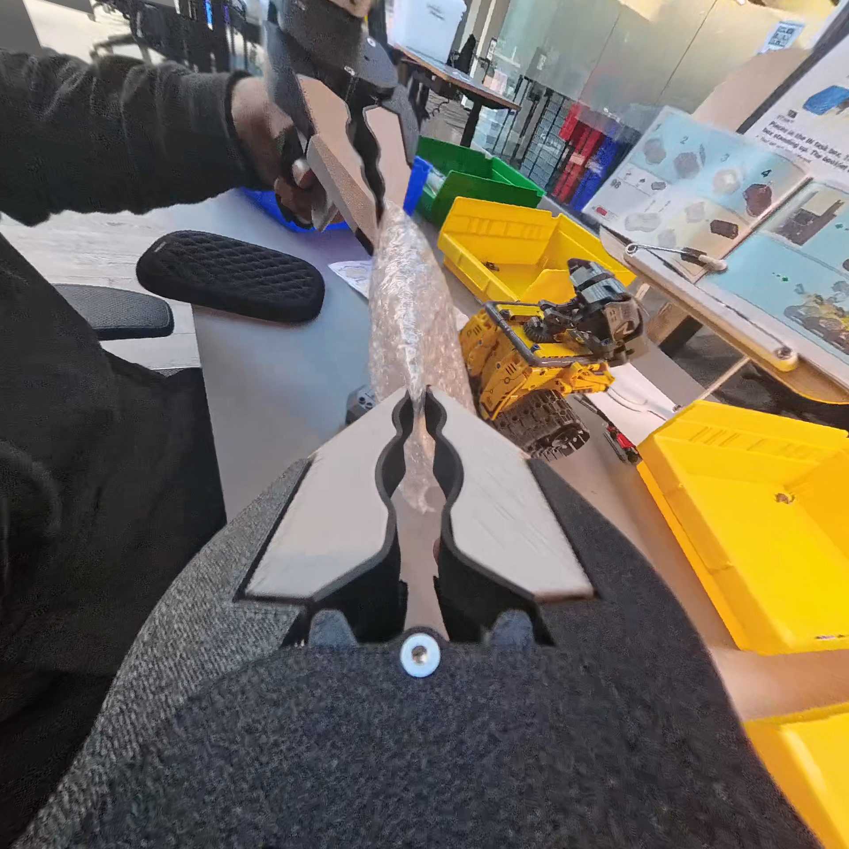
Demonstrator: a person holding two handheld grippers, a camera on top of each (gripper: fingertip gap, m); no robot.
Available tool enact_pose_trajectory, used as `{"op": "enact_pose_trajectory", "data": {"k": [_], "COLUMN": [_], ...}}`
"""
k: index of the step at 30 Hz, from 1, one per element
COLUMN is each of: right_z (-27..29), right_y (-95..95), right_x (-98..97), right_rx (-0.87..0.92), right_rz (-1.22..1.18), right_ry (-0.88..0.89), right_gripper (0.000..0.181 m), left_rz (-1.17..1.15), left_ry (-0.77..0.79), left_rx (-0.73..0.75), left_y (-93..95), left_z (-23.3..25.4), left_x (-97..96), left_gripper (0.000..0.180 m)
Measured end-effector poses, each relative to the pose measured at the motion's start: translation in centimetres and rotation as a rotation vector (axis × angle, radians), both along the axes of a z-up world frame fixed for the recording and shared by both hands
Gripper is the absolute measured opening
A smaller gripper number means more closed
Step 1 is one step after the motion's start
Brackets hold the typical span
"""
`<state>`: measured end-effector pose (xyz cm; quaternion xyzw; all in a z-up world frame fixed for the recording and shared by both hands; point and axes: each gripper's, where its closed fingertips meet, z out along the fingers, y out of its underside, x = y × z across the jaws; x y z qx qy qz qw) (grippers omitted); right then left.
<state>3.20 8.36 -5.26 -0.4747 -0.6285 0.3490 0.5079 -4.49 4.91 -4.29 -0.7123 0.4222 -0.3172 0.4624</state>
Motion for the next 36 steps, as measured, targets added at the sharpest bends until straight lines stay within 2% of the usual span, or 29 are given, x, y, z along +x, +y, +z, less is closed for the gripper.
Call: {"op": "enact_pose_trajectory", "data": {"k": [6, 9, 13, 15, 17, 18, 19, 20, 21, 23, 25, 27, 31, 36], "right_z": [0.9, 0.4, -0.5, -1.2, -1.8, -1.9, -1.8, -1.7, -1.7, -1.3, -0.2, 0.7, 1.1, 0.4], "right_y": [-4.2, -5.4, -6.6, -7.1, -7.9, -8.4, -8.9, -9.4, -9.5, -8.7, -7.5, -5.6, -0.6, 5.6], "right_x": [-1.2, -2.4, -4.7, -6.1, -7.6, -8.4, -9.1, -9.7, -10.2, -10.9, -10.7, -10.0, -8.6, -8.0], "right_rx": [0.04, 0.082, 0.144, 0.17, 0.174, 0.178, 0.179, 0.175, 0.174, 0.151, 0.046, -0.06, -0.161, -0.26], "right_rz": [0.158, 0.186, 0.223, 0.253, 0.3, 0.322, 0.347, 0.371, 0.378, 0.362, 0.347, 0.326, 0.239, 0.137], "right_ry": [0.092, 0.113, 0.074, 0.027, -0.01, -0.018, -0.013, -0.011, -0.013, 0.004, 0.054, 0.098, 0.129, 0.125], "right_gripper": [0.004, 0.003, 0.003, 0.003, 0.003, 0.003, 0.003, 0.003, 0.003, 0.004, 0.008, 0.012, 0.021, 0.047], "left_rz": [0.059, 0.197, 0.252, 0.269, 0.279, 0.274, 0.273, 0.263, 0.25, 0.255, 0.305, 0.377, 0.511, 0.603], "left_ry": [-0.072, -0.042, -0.059, 0.028, 0.165, 0.249, 0.335, 0.404, 0.416, 0.348, 0.291, 0.225, 0.069, -0.167], "left_rx": [0.19, 0.167, 0.187, 0.256, 0.307, 0.31, 0.305, 0.295, 0.286, 0.258, 0.252, 0.265, 0.315, 0.37], "left_y": [-5.4, -6.4, -7.9, -7.9, -7.2, -6.7, -6.2, -5.7, -5.4, -5.0, -4.6, -4.4, -4.3, -3.9], "left_z": [0.6, -0.7, -1.0, -1.0, -1.7, -2.6, -3.8, -5.0, -5.6, -5.7, -5.3, -4.5, -2.1, 1.1], "left_x": [-3.5, -6.1, -6.3, -5.6, -4.8, -4.5, -4.5, -4.7, -4.8, -5.4, -6.9, -8.7, -12.6, -16.5], "left_gripper": [0.0, 0.0, 0.05, 0.063, 0.068, 0.064, 0.05, 0.021, 0.003, 0.001, 0.0, 0.001, 0.001, 0.001]}}
